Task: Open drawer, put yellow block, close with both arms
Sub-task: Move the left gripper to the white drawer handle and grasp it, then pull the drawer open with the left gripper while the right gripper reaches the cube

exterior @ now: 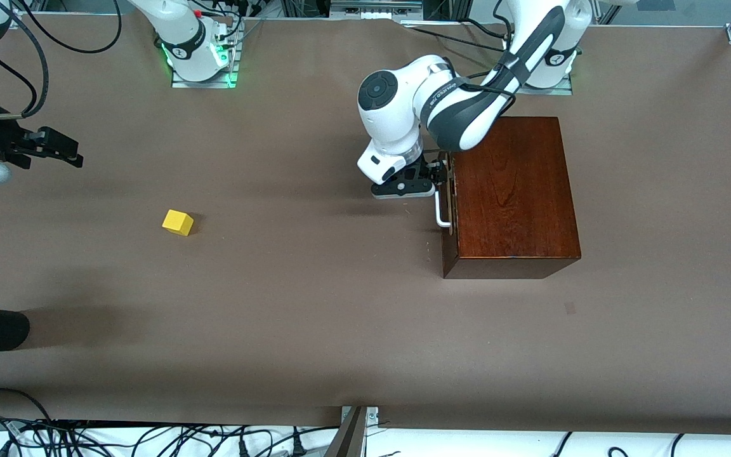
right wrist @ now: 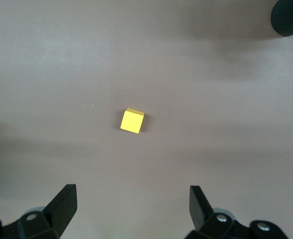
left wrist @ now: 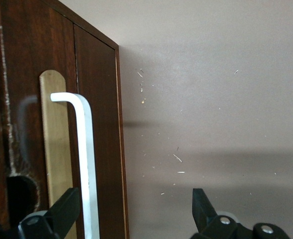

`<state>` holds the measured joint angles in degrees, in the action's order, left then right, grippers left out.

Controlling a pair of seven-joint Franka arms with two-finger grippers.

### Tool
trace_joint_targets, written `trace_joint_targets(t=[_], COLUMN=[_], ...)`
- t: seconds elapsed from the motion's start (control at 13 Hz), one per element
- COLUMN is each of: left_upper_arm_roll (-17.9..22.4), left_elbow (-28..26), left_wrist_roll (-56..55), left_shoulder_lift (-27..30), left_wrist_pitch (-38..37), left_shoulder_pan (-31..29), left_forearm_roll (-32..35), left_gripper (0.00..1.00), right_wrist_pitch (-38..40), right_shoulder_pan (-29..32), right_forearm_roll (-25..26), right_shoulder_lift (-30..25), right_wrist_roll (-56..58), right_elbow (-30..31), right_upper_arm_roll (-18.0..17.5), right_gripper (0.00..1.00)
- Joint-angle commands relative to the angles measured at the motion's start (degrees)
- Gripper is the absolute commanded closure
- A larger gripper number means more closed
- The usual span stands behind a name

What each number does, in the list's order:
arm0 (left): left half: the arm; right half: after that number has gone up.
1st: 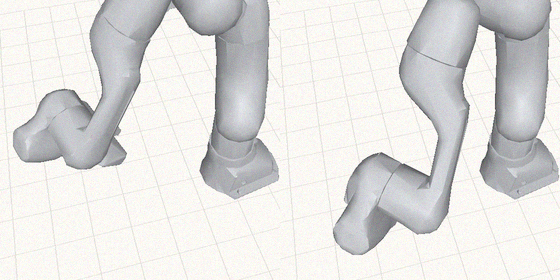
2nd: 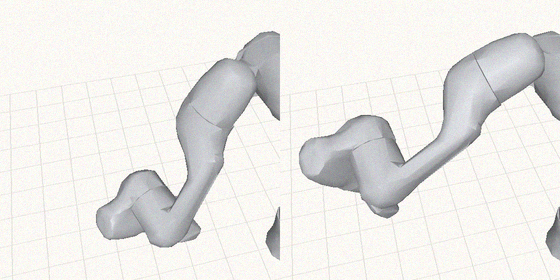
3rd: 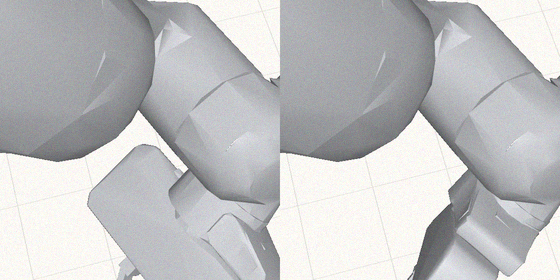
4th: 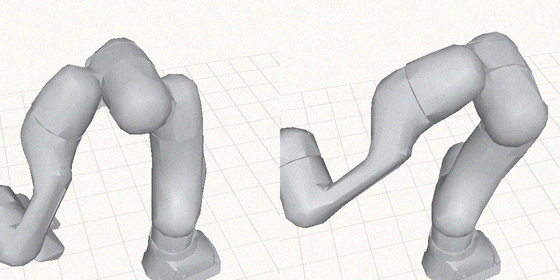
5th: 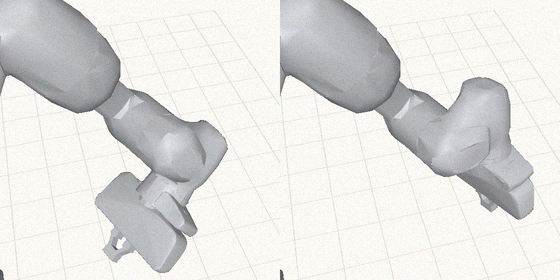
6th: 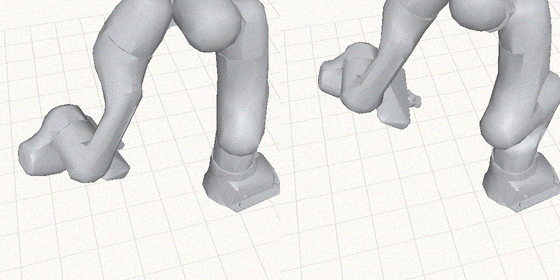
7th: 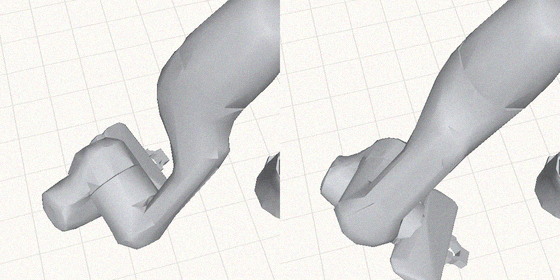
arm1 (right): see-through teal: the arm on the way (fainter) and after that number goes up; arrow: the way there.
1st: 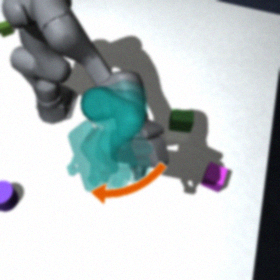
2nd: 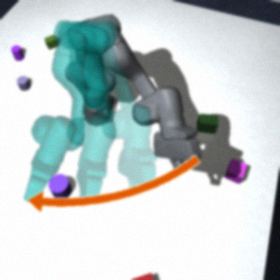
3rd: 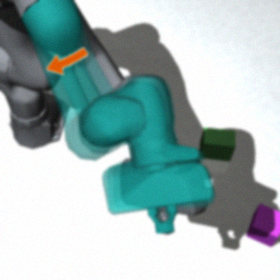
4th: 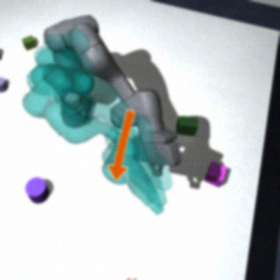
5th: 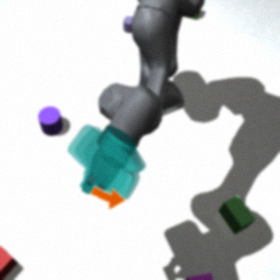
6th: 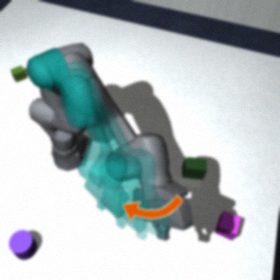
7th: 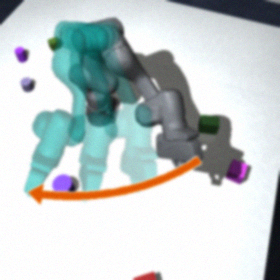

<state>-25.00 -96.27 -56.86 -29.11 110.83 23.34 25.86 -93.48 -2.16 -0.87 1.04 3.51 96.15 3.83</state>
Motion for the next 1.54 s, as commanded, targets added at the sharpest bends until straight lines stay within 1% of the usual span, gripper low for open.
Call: trace_joint_targets(t=[0.0, 0.38, 0.46, 0.69, 0.85, 1.15, 1.31, 1.46], left_upper_arm_roll=[0.8, 1.4, 2.1, 2.5, 2.5, 2.5, 2.5, 2.5], left_elbow=[0.7, 0.7, 0.7, -0.5, -0.4, -0.1, 0.4, 1.1], left_wrist_roll=[-0.4, 0.3, 0.2, -0.6, -0.7, -3.3, -4.0, -4.0], left_shoulder_lift=[-1.0, -1.7, -1.8, -2.3, -2.5, -3.9, -4.5, -4.8], left_wrist_pitch=[0.6, 0.7, 0.8, 3.0, 3.1, 5.8, 6.2, 6.3], left_shoulder_pan=[0.5, 0.5, 0.5, 0.5, 0.5, 0.7, 1.6, 2.5], left_forearm_roll=[3.5, 4.1, 4.1, 4.0, 3.2, 3.0, 0.4, 0.0], left_gripper=[0.0, 0.0, 0.0, 0.0, 0.0, 0.0, 0.0, 0.0], right_wrist_pitch=[-0.4, -0.4, -0.5, -0.6, -0.6, -0.7, -0.7, -0.7], right_shoulder_pan=[0.7, 0.8, 0.8, 0.8, 0.8, 0.8, 0.8, 0.8], right_forearm_roll=[0.9, 0.9, 0.9, 1.4, 1.4, 1.4, 1.4, 1.4], right_shoulder_lift=[0.0, 0.0, 0.0, 0.0, 0.0, 0.0, 0.0, 0.0], right_wrist_roll=[0.1, 0.1, 0.1, 0.1, 0.1, 0.1, 0.1, 0.1], right_elbow=[0.1, 0.2, 0.3, 0.4, 0.6, 0.7, 0.7, 0.7], right_upper_arm_roll=[-0.6, -0.6, -0.6, -0.6, -0.6, -0.6, -0.6, -0.6], right_gripper=[0.0, 0.0, 0.0, 0.0, 0.0, 0.0, 0.0, 0.0])
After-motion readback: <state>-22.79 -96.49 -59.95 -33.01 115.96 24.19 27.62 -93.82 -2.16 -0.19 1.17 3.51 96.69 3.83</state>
